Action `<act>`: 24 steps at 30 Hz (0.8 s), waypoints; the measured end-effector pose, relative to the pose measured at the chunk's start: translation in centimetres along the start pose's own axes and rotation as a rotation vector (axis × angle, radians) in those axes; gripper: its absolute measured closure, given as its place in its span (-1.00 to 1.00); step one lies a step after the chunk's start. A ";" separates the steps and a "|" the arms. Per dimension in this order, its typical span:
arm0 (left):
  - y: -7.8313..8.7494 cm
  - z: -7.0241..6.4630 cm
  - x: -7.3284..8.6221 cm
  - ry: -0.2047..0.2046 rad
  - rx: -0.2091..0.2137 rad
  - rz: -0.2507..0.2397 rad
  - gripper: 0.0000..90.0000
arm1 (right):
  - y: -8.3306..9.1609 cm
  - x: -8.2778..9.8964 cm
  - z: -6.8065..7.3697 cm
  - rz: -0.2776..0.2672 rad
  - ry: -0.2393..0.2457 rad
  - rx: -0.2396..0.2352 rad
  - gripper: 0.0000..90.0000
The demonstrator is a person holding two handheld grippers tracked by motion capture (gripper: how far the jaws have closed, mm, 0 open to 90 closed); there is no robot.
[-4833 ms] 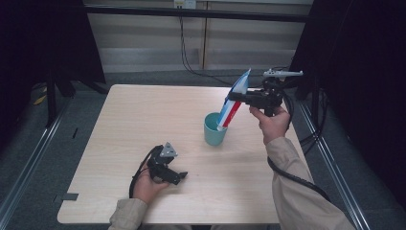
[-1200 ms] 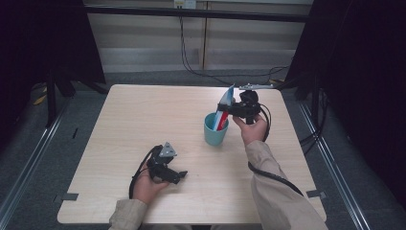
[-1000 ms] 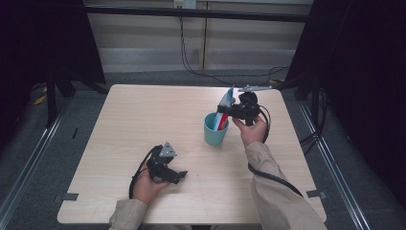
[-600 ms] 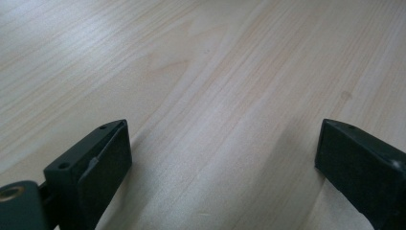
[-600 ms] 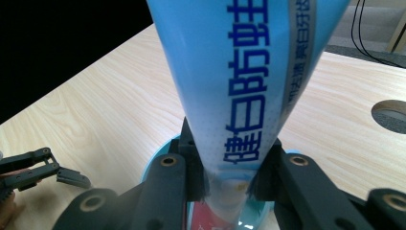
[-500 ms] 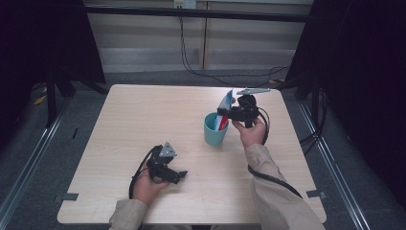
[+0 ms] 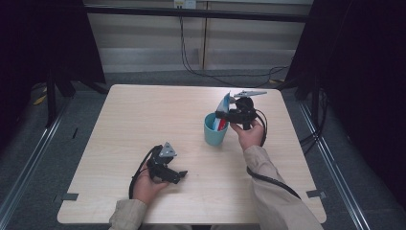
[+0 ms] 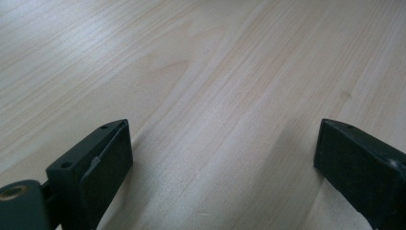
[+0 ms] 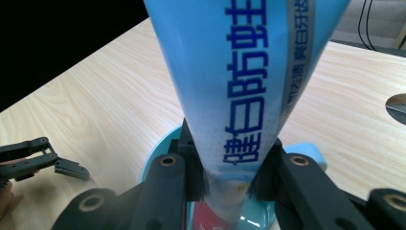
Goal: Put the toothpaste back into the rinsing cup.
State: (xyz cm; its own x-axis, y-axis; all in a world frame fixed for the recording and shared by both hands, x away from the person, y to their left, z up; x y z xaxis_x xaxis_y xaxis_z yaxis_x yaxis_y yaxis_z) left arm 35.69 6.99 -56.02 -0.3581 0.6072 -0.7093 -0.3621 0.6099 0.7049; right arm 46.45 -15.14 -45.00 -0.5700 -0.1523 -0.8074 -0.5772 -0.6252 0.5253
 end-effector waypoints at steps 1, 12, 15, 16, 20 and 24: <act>0.0 0.0 0.0 0.000 0.000 0.000 -0.87 | 0.0 0.0 0.0 -0.002 -0.002 0.000 0.60; 0.0 0.0 0.0 0.000 0.000 -0.001 -0.87 | -0.1 0.0 -0.4 -0.009 -0.019 0.010 0.58; 0.0 0.0 0.0 0.000 0.000 -0.001 -0.87 | -0.1 -0.1 -0.5 -0.001 -0.025 0.015 0.57; 0.0 0.0 0.0 0.000 0.001 -0.001 -0.87 | -0.2 -0.1 -0.5 -0.003 -0.013 0.014 0.57; 0.0 0.0 0.0 0.000 0.001 -0.002 -0.87 | -0.2 -0.1 -0.7 -0.001 -0.017 0.026 0.56; 0.0 0.0 0.0 0.000 0.001 -0.002 -0.87 | -0.1 0.0 -1.0 0.000 -0.033 0.037 0.54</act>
State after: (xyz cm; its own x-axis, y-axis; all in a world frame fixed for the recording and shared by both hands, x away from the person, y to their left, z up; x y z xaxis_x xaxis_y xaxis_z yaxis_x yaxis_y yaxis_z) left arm 35.68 6.97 -56.01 -0.3574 0.6056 -0.7110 -0.3620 0.6120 0.7032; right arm 47.10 -15.89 -45.34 -0.5883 -0.1267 -0.7987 -0.5981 -0.5965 0.5352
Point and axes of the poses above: each handheld gripper's, and its own axes: y roughly backward along the jaws, x roughly out of its underside, z roughly to its left, the point moved 7 cm from there along -y, roughly forward along the jaws, and after that the axes turned 2 degrees about -y, right-handed, at the moved point
